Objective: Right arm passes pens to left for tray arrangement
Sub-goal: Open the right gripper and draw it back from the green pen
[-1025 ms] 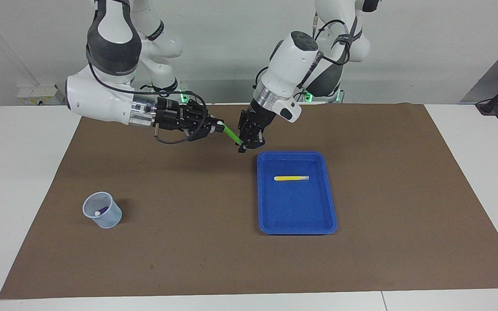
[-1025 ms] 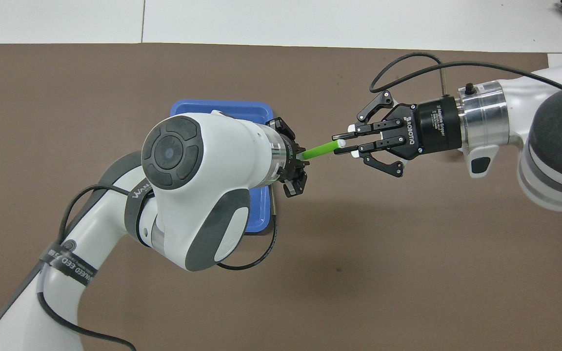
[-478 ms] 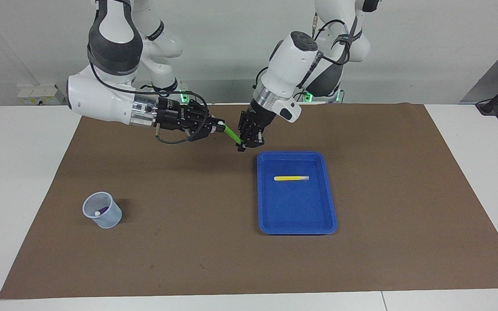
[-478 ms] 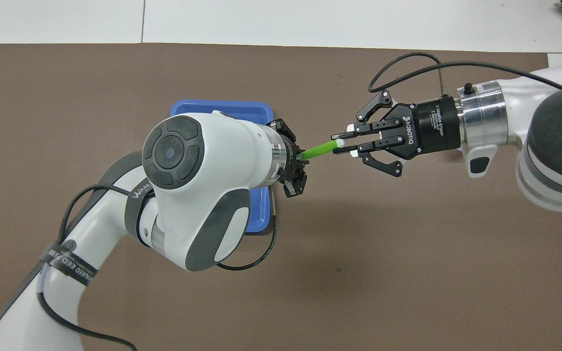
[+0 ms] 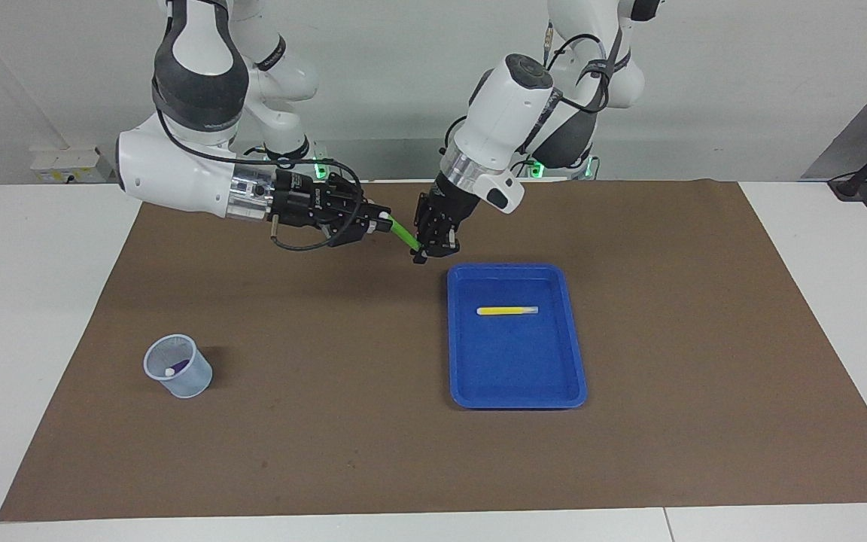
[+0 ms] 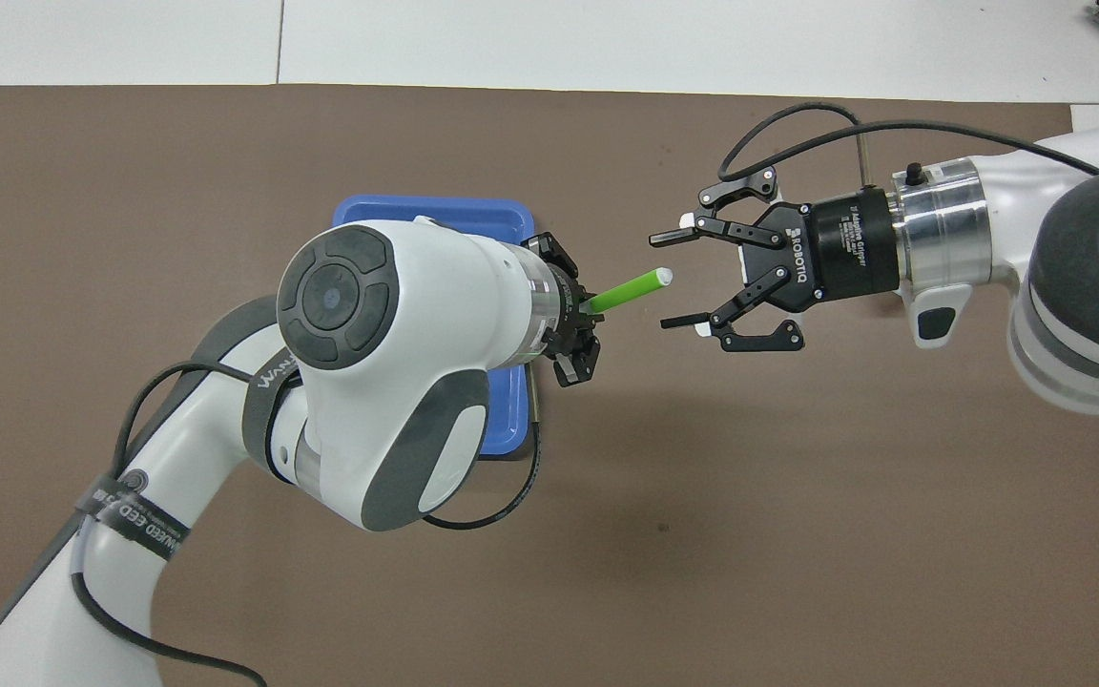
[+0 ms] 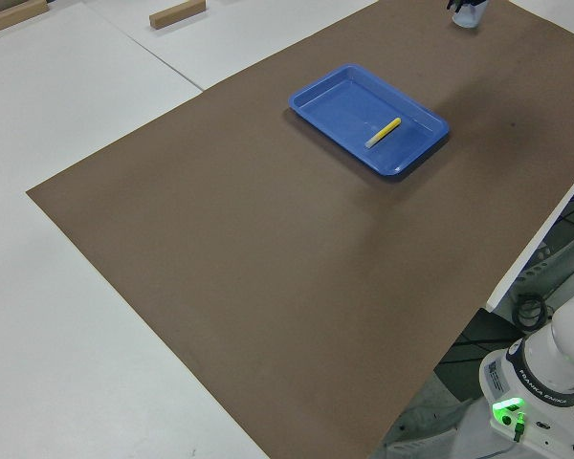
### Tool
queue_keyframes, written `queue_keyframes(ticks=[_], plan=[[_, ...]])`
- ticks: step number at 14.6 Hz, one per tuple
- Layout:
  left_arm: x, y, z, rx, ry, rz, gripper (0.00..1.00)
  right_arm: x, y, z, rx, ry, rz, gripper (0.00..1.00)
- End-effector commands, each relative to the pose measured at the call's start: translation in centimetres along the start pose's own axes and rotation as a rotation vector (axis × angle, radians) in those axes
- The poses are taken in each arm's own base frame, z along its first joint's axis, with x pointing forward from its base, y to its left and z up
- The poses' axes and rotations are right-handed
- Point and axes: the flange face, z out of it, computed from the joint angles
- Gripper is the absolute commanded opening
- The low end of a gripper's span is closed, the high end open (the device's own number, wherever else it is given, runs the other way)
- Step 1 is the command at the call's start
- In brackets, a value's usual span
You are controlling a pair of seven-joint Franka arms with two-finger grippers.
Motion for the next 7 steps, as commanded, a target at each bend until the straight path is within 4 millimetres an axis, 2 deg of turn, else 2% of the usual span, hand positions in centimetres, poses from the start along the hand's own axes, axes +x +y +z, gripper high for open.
queue_keyframes(ticks=[1, 5, 7], plan=[[0.5, 0.0, -0.5, 0.018, 0.011, 0.001, 0.0, -0.4, 0.2, 0.2, 0.018, -0.005, 0.0, 0.96], [2.2, 0.6, -0.9, 0.061, 0.06, 0.066, 0.0, -0.2, 0.2, -0.3, 0.024, 0.11, -0.04, 0.97], [4.0, 1.4, -1.0, 0.068, 0.087, 0.084, 0.0, 0.1, 0.2, -0.6, 0.017, 0.17, -0.066, 0.98]])
